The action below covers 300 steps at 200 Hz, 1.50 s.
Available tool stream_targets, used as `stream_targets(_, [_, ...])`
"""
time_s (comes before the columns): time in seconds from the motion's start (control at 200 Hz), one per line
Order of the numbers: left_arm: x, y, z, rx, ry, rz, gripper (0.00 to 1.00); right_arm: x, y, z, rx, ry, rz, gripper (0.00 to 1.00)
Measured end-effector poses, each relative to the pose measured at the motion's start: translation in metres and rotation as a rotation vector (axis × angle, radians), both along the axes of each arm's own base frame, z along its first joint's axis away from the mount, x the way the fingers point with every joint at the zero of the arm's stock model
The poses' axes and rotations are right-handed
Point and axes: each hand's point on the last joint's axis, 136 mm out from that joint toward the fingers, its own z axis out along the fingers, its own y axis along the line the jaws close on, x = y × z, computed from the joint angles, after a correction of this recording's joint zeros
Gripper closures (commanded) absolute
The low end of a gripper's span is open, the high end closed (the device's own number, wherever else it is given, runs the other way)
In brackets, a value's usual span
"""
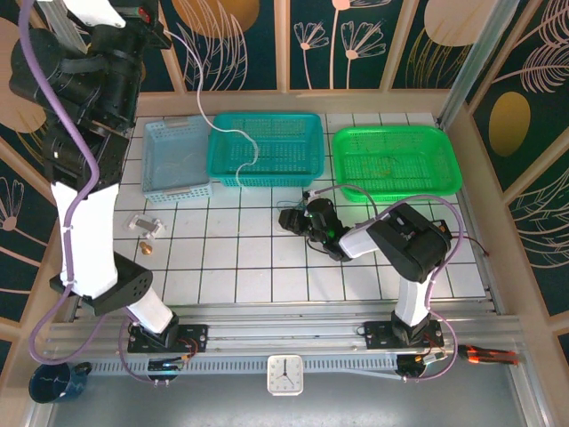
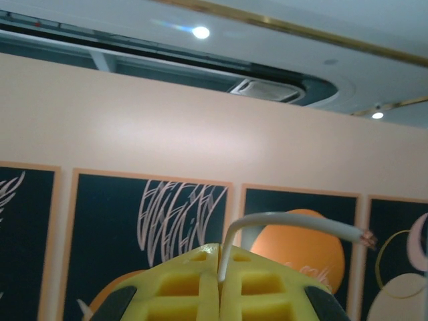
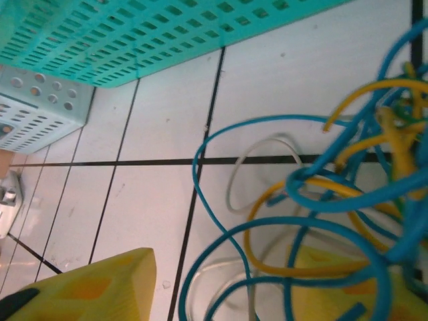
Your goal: Untangle the cables
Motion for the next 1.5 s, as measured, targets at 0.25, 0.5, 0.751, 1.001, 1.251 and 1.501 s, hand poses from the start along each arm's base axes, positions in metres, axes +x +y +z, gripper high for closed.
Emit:
stream_targets(0.25, [0.019,0.012,-0.004,0.026,0.005,0.148,1.0,-0.01,-0.004,0.002,-0.07,0.026,0.031,0.25])
stream_targets(0.5, [0.042,0.027,-0.006,0.034,-0.005,0.295,1.0,-0.021,-0.01,0.001,-0.12,0.063,0.055,0.17])
stream_targets(0.751, [0.063,0.049,-0.008,0.034,-0.026,0.409,1.0,-0.032,-0.017,0.02,-0.149,0.061,0.081,0.14])
stream_targets(1.001, [0.088,0.085,-0.015,0.016,-0.029,0.494,1.0,-0.038,-0.018,0.05,-0.144,0.035,0.112,0.14])
stream_targets(1.251, [0.11,0.115,-0.021,-0.032,-0.049,0.516,1.0,-0.044,-0.026,0.07,-0.159,0.02,0.116,0.14])
stream_targets(1.501, [0.148,0.154,-0.045,-0.088,-0.021,0.536,1.0,-0.048,-0.034,0.071,-0.188,0.034,0.104,0.13])
